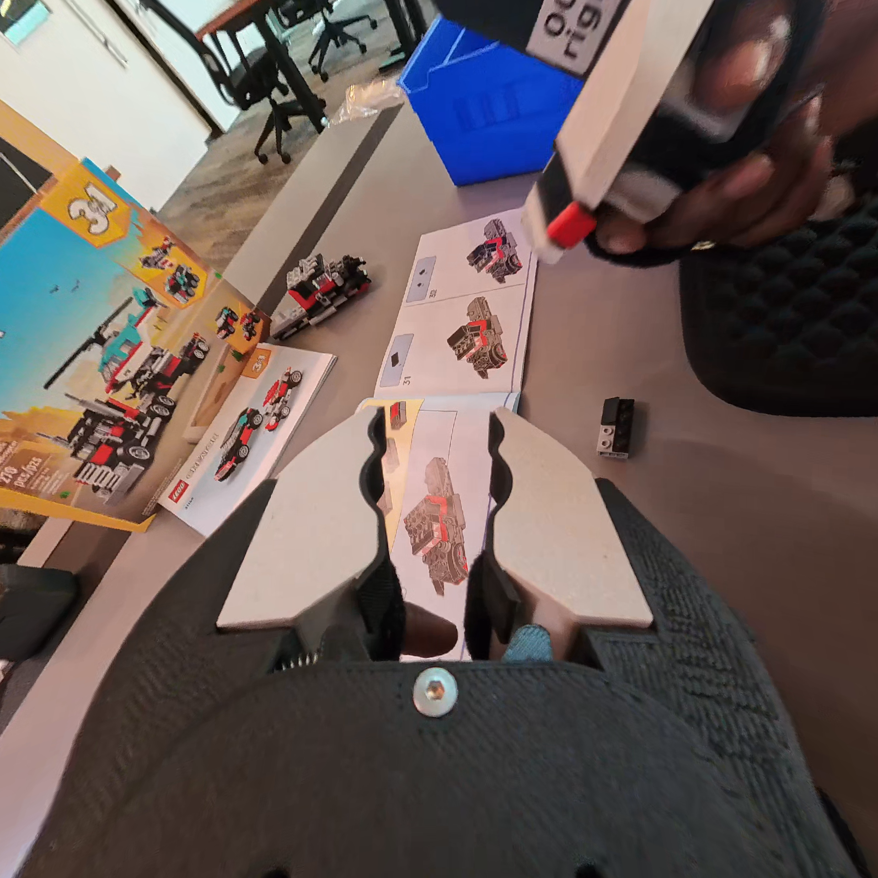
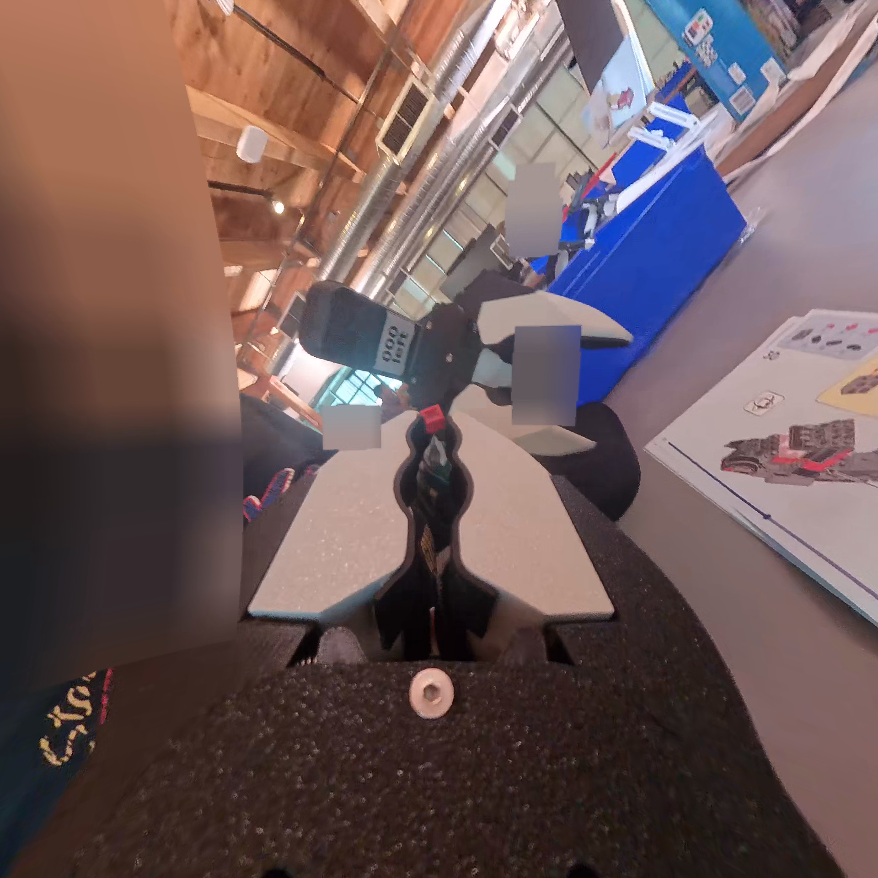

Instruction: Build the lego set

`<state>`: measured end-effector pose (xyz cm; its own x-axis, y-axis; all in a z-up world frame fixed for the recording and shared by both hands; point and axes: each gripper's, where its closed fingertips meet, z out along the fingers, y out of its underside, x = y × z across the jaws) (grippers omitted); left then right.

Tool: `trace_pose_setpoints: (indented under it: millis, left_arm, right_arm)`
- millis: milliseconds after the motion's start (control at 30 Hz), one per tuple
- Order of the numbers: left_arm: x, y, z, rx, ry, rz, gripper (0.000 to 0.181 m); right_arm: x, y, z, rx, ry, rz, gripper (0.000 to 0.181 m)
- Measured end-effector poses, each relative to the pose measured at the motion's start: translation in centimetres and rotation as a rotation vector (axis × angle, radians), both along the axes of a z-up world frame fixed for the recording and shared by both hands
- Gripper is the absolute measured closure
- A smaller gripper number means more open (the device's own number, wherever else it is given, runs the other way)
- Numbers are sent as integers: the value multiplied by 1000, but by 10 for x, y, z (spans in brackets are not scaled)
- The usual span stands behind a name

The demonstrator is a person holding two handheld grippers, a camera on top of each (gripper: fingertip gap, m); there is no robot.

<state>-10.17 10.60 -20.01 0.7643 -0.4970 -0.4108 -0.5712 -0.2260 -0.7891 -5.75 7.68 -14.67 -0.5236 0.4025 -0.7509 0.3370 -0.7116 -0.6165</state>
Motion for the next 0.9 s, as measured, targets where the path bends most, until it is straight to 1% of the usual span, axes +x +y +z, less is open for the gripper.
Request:
trace_pose_setpoints:
  millis: [33, 100, 167, 233, 300, 500, 633, 900]
  left_arm:
    - [3, -2, 3, 21, -1, -22, 141]
    - [14, -8, 11, 84, -26, -110, 146]
    - [29, -18, 22, 148, -87, -233, 154]
    - [38, -25, 30, 177, -147, -307, 158]
    - [41, -27, 30, 159, -170, -328, 162]
    - [55, -30, 23, 144, -138, -386, 167]
    - [55, -30, 21, 169, -90, -382, 174]
    - [58, -37, 20, 205, 5, -421, 177]
  right_arm:
    - [-1, -1, -3, 11, -17, 18, 173]
    - [-2, -2, -10, 29, -52, 48, 173]
    - [-2, -5, -14, 47, -85, 92, 173]
    - [-1, -8, -18, 65, -116, 133, 173]
    - [0, -10, -21, 77, -142, 159, 173]
    - [0, -8, -23, 89, -172, 186, 173]
    - [1, -9, -27, 103, -192, 212, 173]
    - [6, -12, -34, 153, -247, 271, 173]
